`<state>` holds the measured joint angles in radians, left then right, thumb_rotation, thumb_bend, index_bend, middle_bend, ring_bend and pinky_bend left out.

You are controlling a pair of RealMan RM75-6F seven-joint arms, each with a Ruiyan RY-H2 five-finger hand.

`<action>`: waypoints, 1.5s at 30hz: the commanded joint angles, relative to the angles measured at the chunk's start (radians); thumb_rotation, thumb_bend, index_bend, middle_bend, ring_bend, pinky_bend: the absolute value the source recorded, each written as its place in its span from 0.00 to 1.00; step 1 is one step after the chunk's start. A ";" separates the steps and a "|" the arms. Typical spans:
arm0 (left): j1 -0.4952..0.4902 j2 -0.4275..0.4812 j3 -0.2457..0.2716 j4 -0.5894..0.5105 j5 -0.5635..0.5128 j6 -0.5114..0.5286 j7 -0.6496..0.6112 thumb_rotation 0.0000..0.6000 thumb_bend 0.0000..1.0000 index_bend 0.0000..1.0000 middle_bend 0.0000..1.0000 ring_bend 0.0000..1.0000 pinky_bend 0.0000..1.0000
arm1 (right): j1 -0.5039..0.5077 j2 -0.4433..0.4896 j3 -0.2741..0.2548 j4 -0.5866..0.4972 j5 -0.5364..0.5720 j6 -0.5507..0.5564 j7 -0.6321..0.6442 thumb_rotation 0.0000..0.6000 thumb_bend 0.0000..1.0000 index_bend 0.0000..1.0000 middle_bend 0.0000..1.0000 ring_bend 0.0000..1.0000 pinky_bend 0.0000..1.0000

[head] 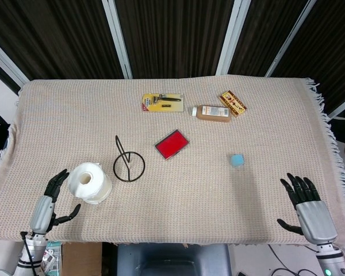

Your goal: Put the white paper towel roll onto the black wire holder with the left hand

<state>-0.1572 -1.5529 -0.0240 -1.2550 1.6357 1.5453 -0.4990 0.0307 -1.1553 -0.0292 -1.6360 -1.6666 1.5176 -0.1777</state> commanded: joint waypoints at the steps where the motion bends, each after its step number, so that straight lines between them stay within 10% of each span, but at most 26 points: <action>1: -0.014 -0.020 0.004 0.002 -0.019 -0.034 0.005 1.00 0.33 0.00 0.00 0.00 0.00 | 0.000 0.001 0.000 0.000 0.000 -0.001 0.001 1.00 0.12 0.00 0.00 0.00 0.00; 14: -0.063 -0.115 -0.040 0.068 -0.111 -0.140 0.043 1.00 0.33 0.00 0.00 0.00 0.00 | -0.004 0.010 -0.001 -0.007 0.000 0.006 0.008 1.00 0.12 0.00 0.00 0.00 0.00; 20: -0.075 -0.172 -0.080 0.120 -0.151 -0.138 0.053 1.00 0.34 0.00 0.01 0.05 0.25 | -0.006 0.012 -0.002 -0.008 -0.002 0.009 0.009 1.00 0.11 0.00 0.00 0.00 0.00; 28: -0.087 -0.214 -0.124 0.150 -0.182 -0.117 0.082 1.00 0.62 0.61 0.70 0.63 0.85 | -0.008 0.015 -0.005 -0.010 -0.006 0.010 0.011 1.00 0.11 0.00 0.00 0.00 0.00; 32: -0.080 -0.205 -0.147 0.125 -0.174 -0.054 0.095 1.00 0.72 0.72 0.82 0.74 0.96 | -0.008 0.017 -0.004 -0.011 -0.006 0.013 0.014 1.00 0.12 0.00 0.00 0.00 0.00; 37: -0.076 -0.138 -0.201 0.017 -0.118 0.090 0.152 1.00 0.74 0.72 0.82 0.74 0.98 | -0.007 0.019 -0.006 -0.011 -0.007 0.009 0.018 1.00 0.12 0.00 0.00 0.00 0.00; 45: -0.105 0.101 -0.366 -0.477 -0.120 0.136 0.196 1.00 0.74 0.72 0.82 0.74 1.00 | -0.001 0.021 -0.007 -0.014 -0.002 -0.008 0.020 1.00 0.11 0.00 0.00 0.00 0.00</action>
<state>-0.2434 -1.5819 -0.2900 -1.5021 1.5168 1.6641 -0.3442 0.0300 -1.1346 -0.0365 -1.6501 -1.6688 1.5094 -0.1575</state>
